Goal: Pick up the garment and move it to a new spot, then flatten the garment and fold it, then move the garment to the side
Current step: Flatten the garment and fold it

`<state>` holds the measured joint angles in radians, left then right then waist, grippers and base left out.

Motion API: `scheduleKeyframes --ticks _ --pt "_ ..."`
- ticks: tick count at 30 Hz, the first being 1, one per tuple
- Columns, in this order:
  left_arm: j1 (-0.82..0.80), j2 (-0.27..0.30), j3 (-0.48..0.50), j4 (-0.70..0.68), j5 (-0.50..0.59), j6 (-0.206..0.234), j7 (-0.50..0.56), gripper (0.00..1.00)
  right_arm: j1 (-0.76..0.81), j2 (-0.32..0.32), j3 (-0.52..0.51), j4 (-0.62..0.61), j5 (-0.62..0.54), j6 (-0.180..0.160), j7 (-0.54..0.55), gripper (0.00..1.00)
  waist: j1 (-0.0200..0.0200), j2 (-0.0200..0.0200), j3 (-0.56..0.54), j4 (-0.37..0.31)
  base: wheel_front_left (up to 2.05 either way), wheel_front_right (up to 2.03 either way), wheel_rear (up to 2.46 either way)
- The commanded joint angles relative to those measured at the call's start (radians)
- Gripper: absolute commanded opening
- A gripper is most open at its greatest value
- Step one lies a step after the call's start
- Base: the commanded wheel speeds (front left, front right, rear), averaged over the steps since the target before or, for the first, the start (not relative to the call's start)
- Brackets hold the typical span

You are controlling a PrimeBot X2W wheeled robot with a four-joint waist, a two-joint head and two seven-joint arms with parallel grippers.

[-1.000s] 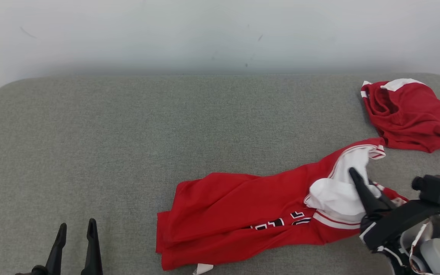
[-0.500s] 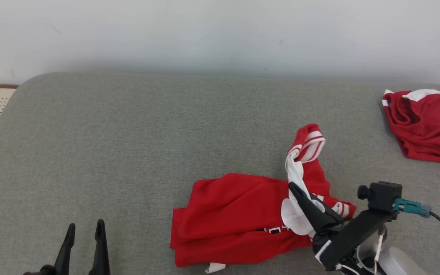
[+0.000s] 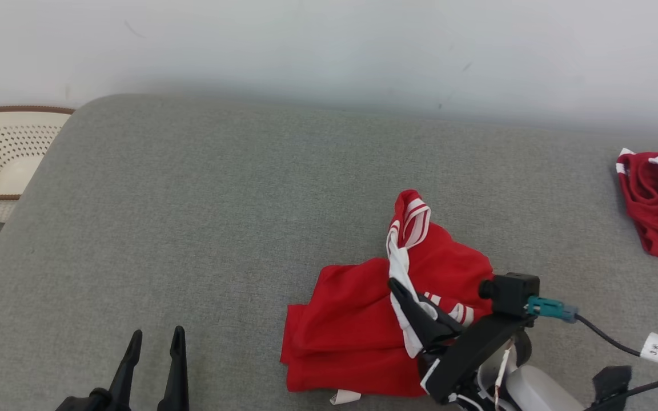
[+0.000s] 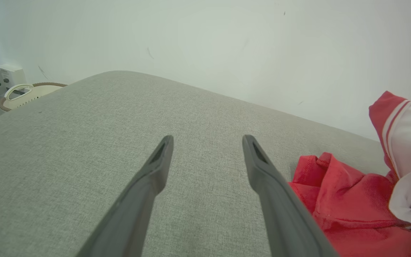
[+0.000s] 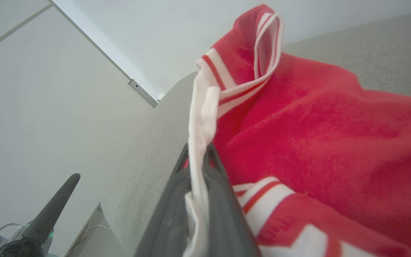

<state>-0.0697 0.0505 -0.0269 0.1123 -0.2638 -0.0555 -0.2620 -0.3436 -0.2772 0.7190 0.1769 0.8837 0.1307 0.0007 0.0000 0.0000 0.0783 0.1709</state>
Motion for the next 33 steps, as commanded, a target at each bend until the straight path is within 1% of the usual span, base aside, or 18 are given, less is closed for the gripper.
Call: scheduleKeyframes --ticks 1,10,13,24,25,26,27,28,33 --pt "-0.008 0.001 -0.002 0.004 -0.005 0.002 -0.004 1.00 -0.009 0.009 0.006 0.000 -0.005 0.000 -0.004 0.00 0.0000 0.0000 0.002 0.009 0.00 0.00 0.00" --pt "-0.019 0.001 -0.029 0.026 -0.016 -0.001 -0.004 1.00 -0.015 0.053 0.046 0.043 -0.014 0.000 -0.014 0.00 0.0000 0.0000 0.008 0.026 0.00 0.00 0.00" --pt "-0.025 0.001 -0.031 0.032 -0.017 -0.003 -0.004 1.00 -0.017 0.080 0.055 0.068 -0.007 0.000 -0.020 0.00 0.0000 0.0000 0.010 0.028 0.00 0.00 0.00" --pt "-0.043 0.001 -0.052 0.055 -0.024 -0.007 -0.004 1.00 -0.055 0.152 0.116 0.211 0.011 0.000 -0.082 0.00 0.0000 0.0000 0.016 0.042 0.00 0.00 0.00" --pt "-0.045 0.001 -0.052 0.057 -0.024 -0.007 -0.004 1.00 -0.061 0.154 0.122 0.219 0.015 0.000 -0.088 0.08 0.0000 0.0000 0.016 0.043 0.00 0.00 0.00" --pt "-0.046 0.001 -0.051 0.059 -0.024 -0.008 -0.004 1.00 -0.065 0.156 0.130 0.224 0.020 0.000 -0.094 0.43 0.0000 0.0000 0.016 0.043 0.00 0.00 0.00" --pt "-0.046 0.001 -0.049 0.060 -0.024 -0.008 -0.004 1.00 -0.069 0.157 0.137 0.227 0.022 0.000 -0.102 0.66 0.0000 0.0000 0.015 0.043 0.00 0.00 0.00" --pt "-0.045 0.001 -0.047 0.062 -0.024 -0.008 -0.004 1.00 -0.074 0.155 0.142 0.229 0.028 0.000 -0.111 1.00 0.0000 0.0000 0.014 0.043 0.00 0.00 0.00" --pt "-0.033 0.001 -0.034 0.067 -0.018 -0.008 -0.004 1.00 -0.098 0.128 0.166 0.193 0.052 0.000 -0.163 1.00 0.0000 0.0000 0.003 0.032 0.00 0.00 0.00"
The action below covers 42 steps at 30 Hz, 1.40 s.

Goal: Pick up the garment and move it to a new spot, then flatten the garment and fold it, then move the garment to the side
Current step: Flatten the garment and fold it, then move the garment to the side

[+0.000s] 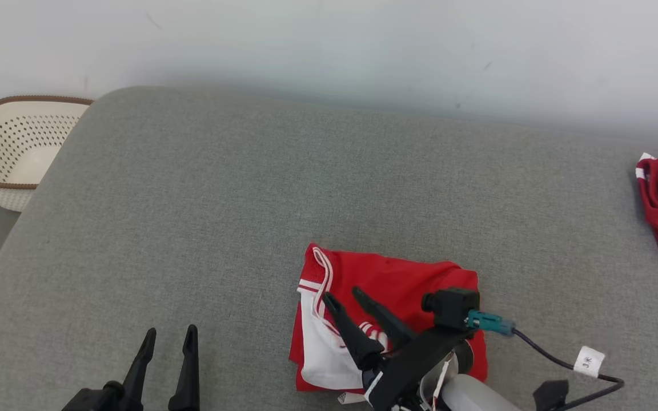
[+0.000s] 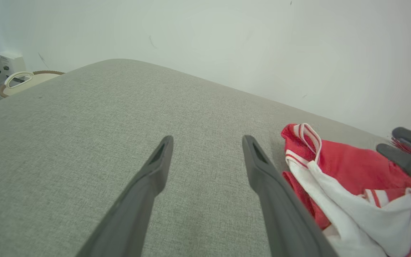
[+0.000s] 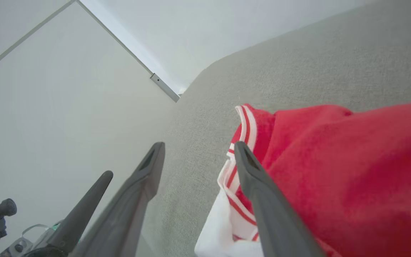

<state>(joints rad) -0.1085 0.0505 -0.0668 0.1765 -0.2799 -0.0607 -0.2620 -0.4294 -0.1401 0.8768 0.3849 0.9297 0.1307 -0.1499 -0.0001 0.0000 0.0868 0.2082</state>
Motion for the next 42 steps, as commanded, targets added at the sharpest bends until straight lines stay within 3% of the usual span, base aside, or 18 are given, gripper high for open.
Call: scheduleKeyframes --ticks 1,7,17,28,36,42 --pt "0.009 0.001 0.008 0.002 -0.001 -0.003 -0.004 1.00 -0.014 -0.018 0.009 -0.032 0.017 0.000 -0.024 1.00 0.0001 0.0000 -0.009 -0.008 0.00 0.00 0.00" --pt "0.027 0.001 0.026 -0.009 0.004 -0.002 -0.004 1.00 -0.022 -0.084 -0.027 -0.114 0.021 0.000 -0.077 1.00 0.0001 0.0000 -0.022 -0.025 0.00 0.00 0.00" --pt "0.050 0.001 0.059 -0.043 0.016 0.006 -0.004 1.00 0.057 -0.212 -0.250 -0.114 -0.143 0.000 -0.106 1.00 0.0001 0.0000 -0.026 -0.046 0.00 0.00 0.00" --pt "0.048 0.001 0.068 -0.062 0.013 0.013 -0.004 1.00 0.163 -0.172 -0.370 -0.075 -0.236 0.000 -0.022 1.00 0.0001 0.0000 -0.007 -0.053 0.00 0.00 0.00" --pt "0.034 0.001 0.063 -0.056 0.010 0.013 -0.004 1.00 0.188 -0.144 -0.338 -0.049 -0.218 0.000 0.088 1.00 0.0001 0.0000 0.003 -0.052 0.00 0.00 0.00" --pt "0.028 0.001 0.051 -0.049 0.010 0.013 -0.004 1.00 0.146 -0.123 -0.288 0.045 -0.191 0.000 0.121 1.00 0.0001 0.0000 0.004 -0.047 0.00 0.00 0.00"
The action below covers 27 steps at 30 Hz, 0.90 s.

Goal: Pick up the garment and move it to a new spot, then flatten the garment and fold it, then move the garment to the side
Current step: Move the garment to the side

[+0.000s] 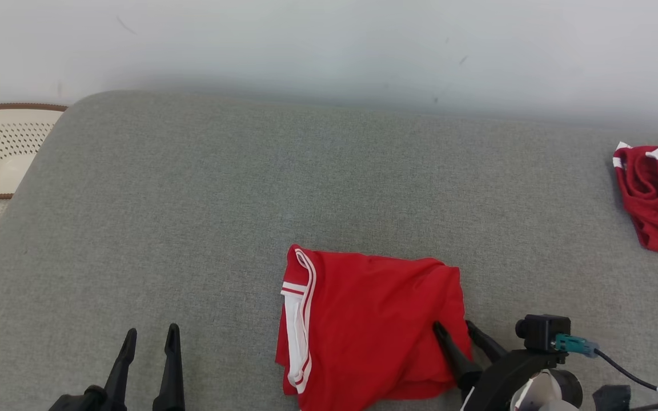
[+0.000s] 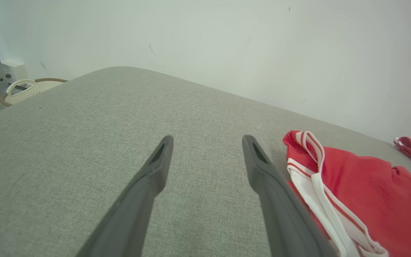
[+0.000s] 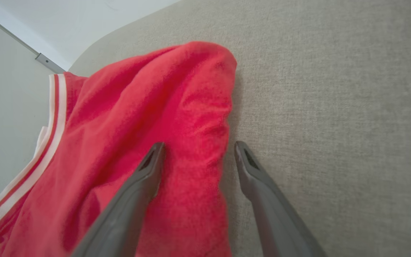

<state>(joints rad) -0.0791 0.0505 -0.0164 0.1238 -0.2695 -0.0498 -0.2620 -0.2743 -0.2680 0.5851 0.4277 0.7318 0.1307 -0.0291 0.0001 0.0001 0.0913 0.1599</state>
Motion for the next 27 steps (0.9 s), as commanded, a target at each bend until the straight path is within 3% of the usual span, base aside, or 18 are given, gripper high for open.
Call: scheduleKeyframes --ticks 1,3,4,5,6,7,8,9,19,27 --pt "-0.001 0.001 0.000 0.004 0.001 0.001 -0.004 1.00 -0.013 0.008 0.011 0.015 0.015 0.000 0.000 1.00 -0.0001 -0.0001 -0.001 0.004 0.00 0.00 0.00" --pt "0.001 0.001 -0.001 0.004 0.002 0.000 -0.004 1.00 -0.018 0.011 0.032 0.038 0.030 0.000 0.010 1.00 -0.0001 -0.0001 -0.002 0.009 0.00 0.00 0.00" --pt "0.002 0.001 -0.002 0.005 0.002 0.000 -0.004 1.00 -0.019 0.012 0.042 0.048 0.039 0.000 0.015 0.90 -0.0001 -0.0001 -0.003 0.012 0.00 0.00 0.00" --pt "0.003 0.001 -0.002 0.005 0.003 -0.001 -0.004 1.00 -0.019 0.012 0.054 0.056 0.048 0.000 0.024 0.76 -0.0001 -0.0001 -0.004 0.014 0.00 0.00 0.00" --pt "0.005 0.001 -0.001 0.005 0.003 -0.001 -0.004 1.00 -0.016 0.010 0.067 0.061 0.059 0.000 0.033 0.47 -0.0001 -0.0001 -0.005 0.016 0.00 0.00 0.00" --pt "0.005 0.001 -0.001 0.005 0.003 -0.001 -0.004 1.00 -0.016 0.010 0.067 0.061 0.059 0.000 0.033 0.47 -0.0001 -0.0001 -0.005 0.016 0.00 0.00 0.00" --pt "0.008 0.001 -0.001 0.005 0.003 0.000 -0.004 1.00 -0.013 0.007 0.077 0.063 0.071 0.000 0.038 0.34 -0.0001 -0.0001 -0.007 0.017 0.00 0.00 0.00" --pt "0.011 0.001 -0.001 0.004 0.003 0.001 -0.004 1.00 -0.013 -0.002 0.081 0.061 0.078 0.000 0.033 0.00 -0.0001 -0.0001 -0.008 0.017 0.00 0.00 0.00" --pt "0.020 0.001 0.008 -0.002 -0.003 0.006 -0.004 1.00 -0.053 -0.064 0.072 0.031 0.076 0.000 -0.060 0.00 -0.0001 -0.0001 -0.014 -0.009 0.00 0.00 0.00" --pt "0.008 0.001 0.006 -0.012 -0.004 0.004 -0.004 1.00 -0.170 -0.128 0.071 0.033 0.059 0.000 -0.048 0.00 -0.0001 -0.0001 0.006 -0.024 0.00 0.00 0.00"
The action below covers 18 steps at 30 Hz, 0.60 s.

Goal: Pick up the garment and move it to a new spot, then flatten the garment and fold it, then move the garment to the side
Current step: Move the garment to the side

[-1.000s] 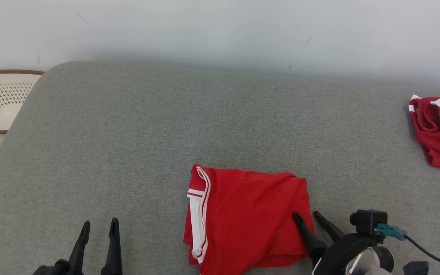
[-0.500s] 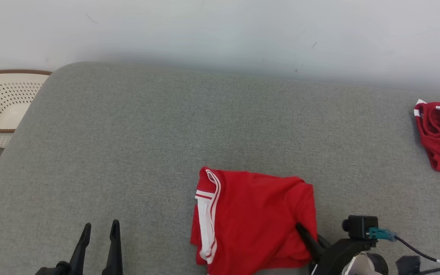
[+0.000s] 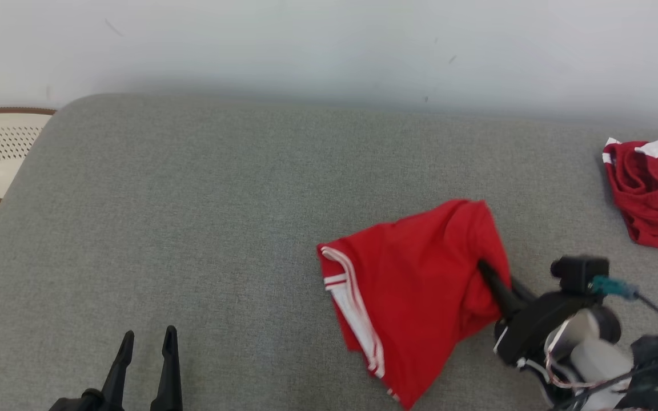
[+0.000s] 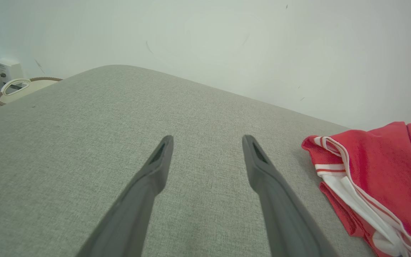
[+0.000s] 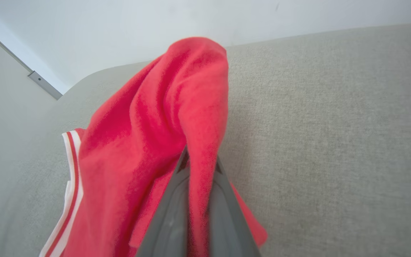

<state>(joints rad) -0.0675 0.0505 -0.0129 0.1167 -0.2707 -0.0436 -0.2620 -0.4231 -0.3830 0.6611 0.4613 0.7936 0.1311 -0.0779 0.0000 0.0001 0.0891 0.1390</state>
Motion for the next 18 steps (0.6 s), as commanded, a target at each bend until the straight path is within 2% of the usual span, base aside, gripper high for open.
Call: scheduleKeyframes --ticks 1,18 --pt "-0.006 0.001 0.003 -0.007 -0.003 -0.002 -0.004 1.00 -0.041 -0.027 -0.006 0.004 -0.007 -0.001 0.003 0.00 0.0000 -0.0001 0.014 -0.004 0.00 0.00 0.00" --pt "-0.080 0.001 0.068 -0.081 0.036 -0.023 -0.004 1.00 -0.384 -0.258 -0.001 0.112 -0.029 -0.001 0.014 0.00 0.0000 -0.0001 0.196 -0.045 0.00 0.00 0.00"
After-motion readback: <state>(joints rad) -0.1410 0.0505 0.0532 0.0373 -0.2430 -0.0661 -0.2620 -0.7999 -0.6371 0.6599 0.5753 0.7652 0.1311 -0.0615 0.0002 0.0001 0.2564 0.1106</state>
